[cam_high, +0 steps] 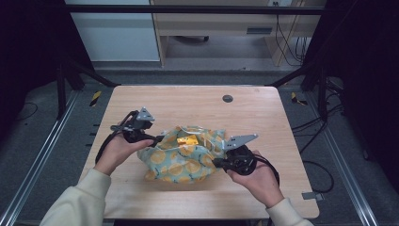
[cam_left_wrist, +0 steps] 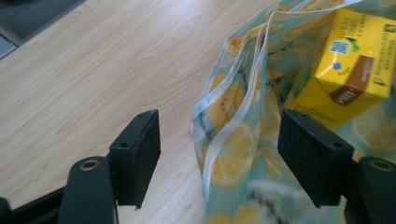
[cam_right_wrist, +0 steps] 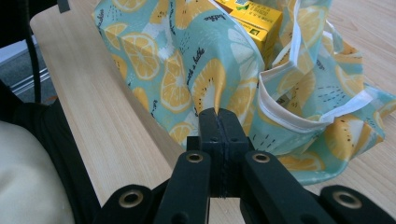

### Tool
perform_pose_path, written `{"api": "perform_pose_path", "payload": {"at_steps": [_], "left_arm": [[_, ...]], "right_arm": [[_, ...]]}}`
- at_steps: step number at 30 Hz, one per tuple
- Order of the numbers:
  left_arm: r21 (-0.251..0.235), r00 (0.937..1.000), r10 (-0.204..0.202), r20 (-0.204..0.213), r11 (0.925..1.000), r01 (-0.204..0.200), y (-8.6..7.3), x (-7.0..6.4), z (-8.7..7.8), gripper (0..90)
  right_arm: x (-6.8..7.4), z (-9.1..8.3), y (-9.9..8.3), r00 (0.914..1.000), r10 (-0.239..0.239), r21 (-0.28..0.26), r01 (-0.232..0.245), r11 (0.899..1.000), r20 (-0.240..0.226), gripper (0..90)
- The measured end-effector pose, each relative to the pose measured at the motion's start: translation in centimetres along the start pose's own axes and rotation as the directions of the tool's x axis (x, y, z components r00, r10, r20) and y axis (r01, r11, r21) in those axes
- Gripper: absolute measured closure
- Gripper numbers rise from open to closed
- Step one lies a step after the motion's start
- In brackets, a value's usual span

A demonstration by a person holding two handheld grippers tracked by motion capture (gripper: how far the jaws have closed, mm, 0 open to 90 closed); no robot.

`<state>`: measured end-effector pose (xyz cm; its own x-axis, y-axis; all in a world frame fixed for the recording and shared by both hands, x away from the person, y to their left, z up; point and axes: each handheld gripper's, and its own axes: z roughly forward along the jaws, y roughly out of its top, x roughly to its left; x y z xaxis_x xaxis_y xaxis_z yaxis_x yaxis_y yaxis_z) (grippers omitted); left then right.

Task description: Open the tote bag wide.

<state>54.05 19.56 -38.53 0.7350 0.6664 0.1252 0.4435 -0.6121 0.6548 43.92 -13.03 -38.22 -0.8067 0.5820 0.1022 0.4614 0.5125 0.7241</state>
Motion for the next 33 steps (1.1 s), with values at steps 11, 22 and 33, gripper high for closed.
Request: {"api": "perform_pose_path", "payload": {"at_steps": [11,22,33], "left_arm": [[0.080,0.9979,0.055,0.034,0.9951,-0.058,1.1,-0.9,3.9,54.7],[-0.130,0.9988,0.017,0.045,0.9915,-0.011,1.2,-2.0,-1.4,89.2],[-0.195,0.9923,0.030,0.120,0.9809,-0.006,-1.4,-4.1,-5.7,89.5]], "right_arm": [[-0.5,0.3,-0.5,0.9999,0.014,-0.005,-0.014,1.000,-0.003,90.0],[-0.6,0.3,-1.4,0.9996,0.019,-0.003,-0.019,1.000,0.023,90.0],[-0.1,2.0,-2.9,0.9985,0.018,0.048,-0.021,0.999,0.051,90.0]]}}
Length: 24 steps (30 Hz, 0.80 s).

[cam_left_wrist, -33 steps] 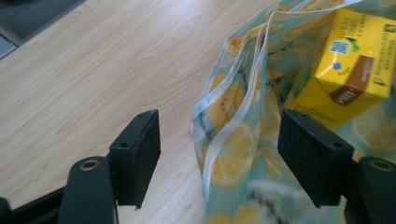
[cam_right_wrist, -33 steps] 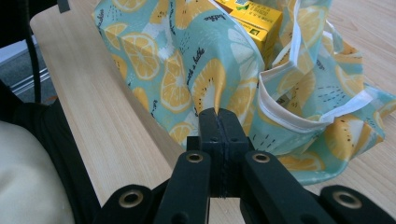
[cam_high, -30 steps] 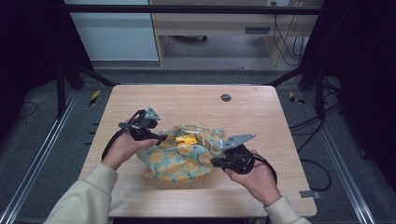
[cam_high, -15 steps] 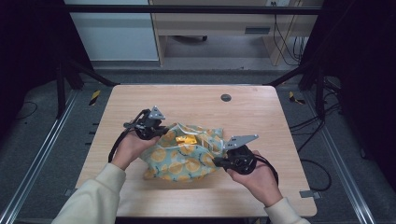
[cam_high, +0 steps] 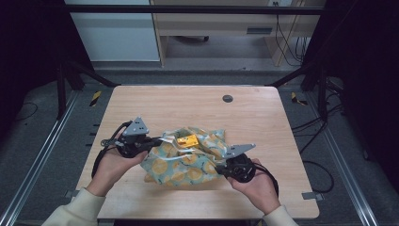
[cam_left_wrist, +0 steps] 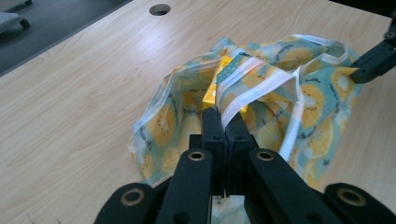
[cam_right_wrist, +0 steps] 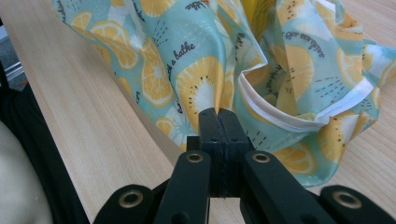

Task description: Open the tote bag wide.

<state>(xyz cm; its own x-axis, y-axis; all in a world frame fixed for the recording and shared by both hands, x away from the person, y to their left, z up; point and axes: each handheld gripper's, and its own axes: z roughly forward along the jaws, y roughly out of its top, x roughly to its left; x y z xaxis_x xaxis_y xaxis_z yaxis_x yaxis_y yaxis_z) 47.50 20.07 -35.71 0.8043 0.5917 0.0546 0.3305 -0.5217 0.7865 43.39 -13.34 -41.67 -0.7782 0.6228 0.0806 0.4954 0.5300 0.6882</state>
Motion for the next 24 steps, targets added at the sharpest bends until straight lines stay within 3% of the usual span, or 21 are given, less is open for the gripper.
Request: {"api": "perform_pose_path", "payload": {"at_steps": [6,16,18,24], "left_arm": [[-0.005,0.9997,-0.010,0.025,0.9999,0.010,-0.7,-0.6,-0.7,89.5],[0.005,0.9984,-0.013,0.055,0.9999,0.013,-1.3,-1.3,-0.6,89.5],[0.005,0.9966,-0.019,0.080,0.9998,0.019,-1.6,-1.5,-0.5,89.5],[0.062,0.9947,0.000,0.103,0.9980,-0.007,-3.1,-2.7,0.8,89.5]], "right_arm": [[0.0,0.1,-0.1,1.0000,0.004,-0.001,-0.004,1.000,0.002,90.0],[-0.3,0.2,-0.2,0.9998,0.015,-0.004,-0.015,1.000,0.015,88.5],[-0.3,0.2,-0.3,0.9998,0.012,-0.002,-0.012,1.000,0.016,87.6],[-0.1,-0.5,-0.2,0.9997,0.016,-0.005,-0.016,1.000,0.017,79.0]]}}
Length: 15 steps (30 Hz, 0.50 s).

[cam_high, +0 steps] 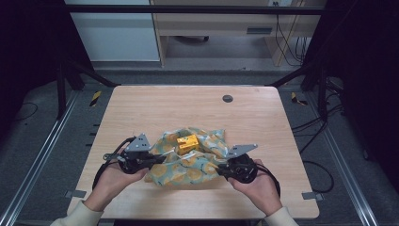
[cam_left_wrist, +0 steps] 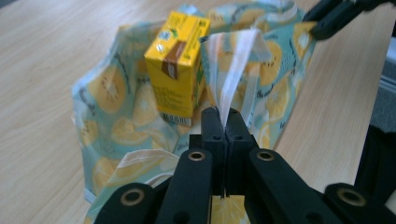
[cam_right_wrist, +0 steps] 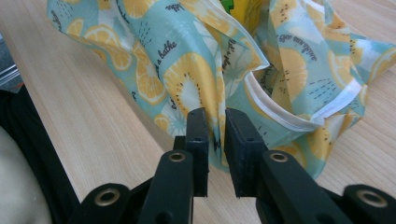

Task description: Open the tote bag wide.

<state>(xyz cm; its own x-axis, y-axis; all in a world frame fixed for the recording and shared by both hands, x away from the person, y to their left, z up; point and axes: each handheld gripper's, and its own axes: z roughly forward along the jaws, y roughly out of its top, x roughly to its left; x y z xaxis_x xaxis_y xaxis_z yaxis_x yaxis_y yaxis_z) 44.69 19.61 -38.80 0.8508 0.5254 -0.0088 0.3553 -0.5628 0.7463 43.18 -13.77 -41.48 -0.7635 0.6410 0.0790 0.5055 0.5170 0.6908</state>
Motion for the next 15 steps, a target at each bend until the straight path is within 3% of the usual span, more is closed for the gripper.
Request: {"api": "perform_pose_path", "payload": {"at_steps": [6,10,15], "left_arm": [[0.037,0.9996,0.015,0.023,0.9992,-0.015,-1.1,-0.9,0.9,89.5],[0.069,0.9991,0.040,0.012,0.9968,-0.040,-2.1,-1.6,1.6,89.4],[0.077,0.9989,0.033,0.032,0.9964,-0.035,-3.0,-1.9,1.9,89.4]], "right_arm": [[0.3,-1.0,0.4,0.9999,-0.006,-0.018,0.006,1.000,0.013,75.7],[0.0,-1.4,0.8,0.9992,-0.010,-0.032,0.011,0.999,0.038,74.0],[-0.5,-1.4,1.4,0.9981,-0.006,-0.052,0.009,0.999,0.062,71.0]]}}
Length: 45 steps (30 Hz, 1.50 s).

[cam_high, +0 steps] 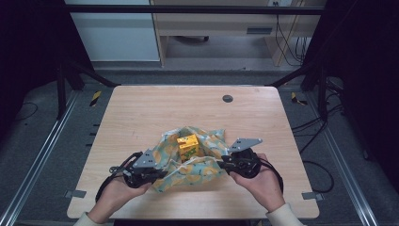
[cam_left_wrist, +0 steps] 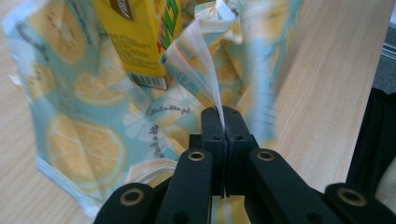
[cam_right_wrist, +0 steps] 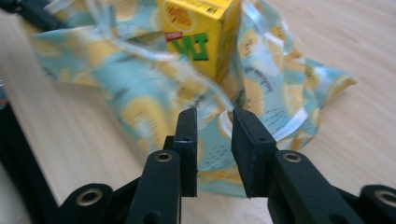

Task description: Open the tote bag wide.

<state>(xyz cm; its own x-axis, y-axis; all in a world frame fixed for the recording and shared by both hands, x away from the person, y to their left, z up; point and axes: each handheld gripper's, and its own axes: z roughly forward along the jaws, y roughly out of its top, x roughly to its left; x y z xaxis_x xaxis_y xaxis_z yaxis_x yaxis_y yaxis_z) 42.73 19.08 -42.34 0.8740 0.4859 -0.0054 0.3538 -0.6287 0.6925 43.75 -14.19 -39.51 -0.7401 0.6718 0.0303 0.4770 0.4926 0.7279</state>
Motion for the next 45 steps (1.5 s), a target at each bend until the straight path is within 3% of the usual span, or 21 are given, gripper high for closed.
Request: {"api": "perform_pose_path", "payload": {"at_steps": [1,5,14,24,25,26,27,28,29,30,31,33,40,44,45], "left_arm": [[0.000,1.0000,-0.006,0.005,1.0000,0.006,-0.3,0.0,0.2,89.4],[-0.006,0.9998,-0.018,0.011,0.9998,0.018,-0.8,-0.1,0.6,89.4],[-0.001,0.9996,-0.012,0.024,0.9999,0.012,-1.5,-0.3,0.9,89.2],[0.047,0.9992,0.007,0.039,0.9989,-0.008,-2.4,-0.9,1.9,89.2],[0.051,0.9992,0.011,0.039,0.9986,-0.013,-2.5,-1.1,2.0,89.2],[0.062,0.9989,0.020,0.042,0.9978,-0.022,-2.6,-1.1,2.1,89.2],[0.072,0.9990,0.027,0.035,0.9969,-0.030,-2.7,-1.2,2.2,89.2],[0.072,0.9990,0.027,0.035,0.9969,-0.030,-2.7,-1.2,2.2,89.2],[0.079,0.9992,0.023,0.033,0.9965,-0.026,-2.8,-1.0,2.3,89.2],[0.079,0.9992,0.023,0.033,0.9965,-0.026,-2.8,-1.0,2.3,89.2],[0.081,0.9994,0.020,0.030,0.9965,-0.022,-2.9,-0.8,2.4,89.2],[0.084,0.9994,0.017,0.031,0.9963,-0.020,-3.0,-0.7,2.4,89.2],[0.090,0.9995,0.013,0.027,0.9958,-0.016,-3.1,-0.5,2.7,89.1],[0.087,0.9996,0.016,0.023,0.9961,-0.018,-3.2,-0.5,2.8,88.9],[0.093,0.9995,-0.001,0.032,0.9956,-0.002,-3.3,-0.5,3.0,88.9]], "right_arm": [[-0.3,0.1,0.4,0.9997,-0.007,0.000,0.007,1.000,0.025,69.5],[-1.0,0.7,1.2,0.9988,-0.006,-0.007,0.006,1.000,0.048,63.6],[-1.6,2.7,2.7,0.9974,-0.012,0.001,0.012,1.000,0.072,49.8],[-2.5,6.8,4.1,0.9965,-0.020,0.086,0.013,0.996,0.081,44.0],[-2.6,7.2,4.3,0.9966,-0.020,0.100,0.011,0.995,0.080,49.5],[-2.6,7.2,4.3,0.9966,-0.020,0.100,0.011,0.995,0.080,49.5],[-2.9,7.6,4.5,0.9973,-0.023,0.113,0.015,0.993,0.070,58.7],[-2.9,7.6,4.5,0.9973,-0.023,0.113,0.015,0.993,0.070,58.7],[-3.2,7.7,4.8,0.9970,-0.020,0.115,0.011,0.993,0.075,72.6],[-3.2,7.7,4.8,0.9970,-0.020,0.115,0.011,0.993,0.075,72.6],[-3.5,7.8,5.3,0.9964,-0.018,0.105,0.009,0.994,0.084,80.9],[-3.9,7.9,5.9,0.9951,-0.022,0.101,0.012,0.995,0.097,86.2],[-6.0,8.2,7.4,0.9903,0.014,0.088,-0.026,0.996,0.138,88.9],[-7.4,8.7,6.9,0.9848,0.039,0.095,-0.056,0.994,0.169,89.1],[-8.0,9.1,6.4,0.9833,0.048,0.106,-0.067,0.992,0.176,89.1]]}}
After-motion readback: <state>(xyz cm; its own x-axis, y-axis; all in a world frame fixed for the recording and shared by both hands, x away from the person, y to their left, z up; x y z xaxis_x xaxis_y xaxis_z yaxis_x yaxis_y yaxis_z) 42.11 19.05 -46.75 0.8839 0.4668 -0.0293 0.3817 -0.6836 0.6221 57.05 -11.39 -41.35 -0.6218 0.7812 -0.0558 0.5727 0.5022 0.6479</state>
